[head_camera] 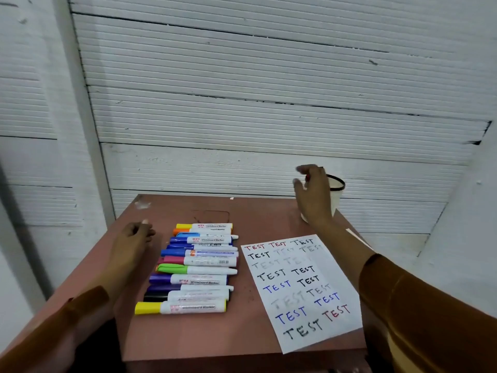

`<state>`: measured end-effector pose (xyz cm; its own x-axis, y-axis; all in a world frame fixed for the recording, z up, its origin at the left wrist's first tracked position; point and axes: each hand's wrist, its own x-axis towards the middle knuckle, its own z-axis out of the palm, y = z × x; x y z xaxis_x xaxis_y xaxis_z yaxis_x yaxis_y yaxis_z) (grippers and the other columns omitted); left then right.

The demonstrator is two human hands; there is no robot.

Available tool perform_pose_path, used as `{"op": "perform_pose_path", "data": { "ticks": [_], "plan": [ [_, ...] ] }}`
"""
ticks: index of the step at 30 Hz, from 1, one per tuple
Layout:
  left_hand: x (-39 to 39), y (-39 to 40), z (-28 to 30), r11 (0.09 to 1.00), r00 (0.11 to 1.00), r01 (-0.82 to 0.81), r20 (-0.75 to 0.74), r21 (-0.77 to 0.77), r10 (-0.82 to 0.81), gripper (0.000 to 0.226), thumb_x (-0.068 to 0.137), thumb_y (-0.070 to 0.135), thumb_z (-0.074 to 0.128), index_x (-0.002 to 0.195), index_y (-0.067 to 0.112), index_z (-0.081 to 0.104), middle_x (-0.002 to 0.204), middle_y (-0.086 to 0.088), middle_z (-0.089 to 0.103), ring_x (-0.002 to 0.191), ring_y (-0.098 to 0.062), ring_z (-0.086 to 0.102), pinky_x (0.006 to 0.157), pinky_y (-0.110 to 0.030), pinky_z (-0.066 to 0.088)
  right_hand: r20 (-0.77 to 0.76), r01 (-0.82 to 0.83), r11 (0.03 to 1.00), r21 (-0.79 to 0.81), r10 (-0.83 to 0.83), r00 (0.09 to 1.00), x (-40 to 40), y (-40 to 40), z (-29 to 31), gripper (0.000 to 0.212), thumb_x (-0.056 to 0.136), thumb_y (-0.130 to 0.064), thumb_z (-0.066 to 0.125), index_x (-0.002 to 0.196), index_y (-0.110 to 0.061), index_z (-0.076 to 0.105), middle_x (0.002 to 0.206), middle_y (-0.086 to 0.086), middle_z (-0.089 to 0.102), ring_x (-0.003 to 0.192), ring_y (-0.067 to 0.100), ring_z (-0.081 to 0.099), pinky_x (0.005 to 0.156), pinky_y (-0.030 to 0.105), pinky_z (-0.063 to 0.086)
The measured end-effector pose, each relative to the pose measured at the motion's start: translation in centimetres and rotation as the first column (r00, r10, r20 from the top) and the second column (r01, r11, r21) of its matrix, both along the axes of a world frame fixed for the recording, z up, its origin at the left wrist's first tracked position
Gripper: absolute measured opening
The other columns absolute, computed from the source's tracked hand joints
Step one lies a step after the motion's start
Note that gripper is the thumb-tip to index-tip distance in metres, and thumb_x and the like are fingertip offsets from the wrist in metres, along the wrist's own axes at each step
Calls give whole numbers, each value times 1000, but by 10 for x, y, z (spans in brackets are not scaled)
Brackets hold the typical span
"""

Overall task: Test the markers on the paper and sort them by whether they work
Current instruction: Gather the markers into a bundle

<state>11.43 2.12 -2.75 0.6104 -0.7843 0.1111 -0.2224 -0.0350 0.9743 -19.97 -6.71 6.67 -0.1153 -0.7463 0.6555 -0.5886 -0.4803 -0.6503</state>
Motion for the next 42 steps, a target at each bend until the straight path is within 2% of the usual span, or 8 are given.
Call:
{"op": "perform_pose_path", "data": {
  "ticks": [4,11,14,18,20,24,31,42],
  "plan": [
    [-8,7,4,1000,998,-3,-60,-30,1,28,99,27,40,105,5,55,103,-13,60,95,-24,54,80,-29,40,-128,-323,936,140,341,931,47,51,-18,17,86,-4,58,100,-12,60,105,1,57,73,1,48,66,6,36],
    [-19,27,8,996,992,9,-122,-93,-21,20,98,22,42,98,5,53,84,-6,57,79,-17,54,59,-19,39,-381,-582,691,430,723,576,92,128,-43,34,86,-28,65,116,-17,53,119,-3,55,103,8,48,87,18,38],
    [-27,39,10,993,990,28,-137,-115,-44,19,99,22,42,91,9,52,80,-2,56,71,-10,52,53,-14,42,-592,-478,766,429,638,492,98,138,-54,46,84,-42,61,123,-27,44,128,-8,46,119,10,40,104,40,32],
    [-35,51,6,986,984,42,-164,-159,-68,15,97,25,46,89,13,53,81,-2,57,74,-13,54,56,-16,47,-708,-391,826,407,555,436,98,145,-64,61,81,-50,62,131,-25,38,134,-4,41,123,16,36,105,40,31],
    [-35,56,1,987,996,36,-71,-155,-48,10,95,28,49,90,21,53,83,1,59,77,-14,56,65,-25,46,-759,-370,857,359,499,418,98,150,-69,65,81,-53,60,134,-25,35,138,-5,38,125,16,34,105,38,29],
    [-39,65,-3,985,994,28,113,-171,-8,7,94,24,50,99,19,52,83,11,56,75,-1,53,62,-16,41,-780,-360,881,305,449,437,100,153,-70,69,83,-51,58,139,-20,31,141,0,36,125,20,32,103,34,27],
    [-37,66,-10,983,961,114,265,-143,-73,13,95,26,48,103,19,57,103,-3,61,93,-14,58,71,-20,45,-774,-312,875,370,476,418,104,154,-68,74,82,-53,57,142,-23,26,137,1,36,123,22,33,103,36,24],
    [-40,74,-6,966,996,73,59,-247,-60,11,95,21,48,97,15,58,83,10,60,75,0,55,59,-4,42,-807,-256,836,486,541,237,128,165,-58,82,79,-36,62,143,-24,13,131,10,37,121,29,34,104,42,23]
  ]
}}
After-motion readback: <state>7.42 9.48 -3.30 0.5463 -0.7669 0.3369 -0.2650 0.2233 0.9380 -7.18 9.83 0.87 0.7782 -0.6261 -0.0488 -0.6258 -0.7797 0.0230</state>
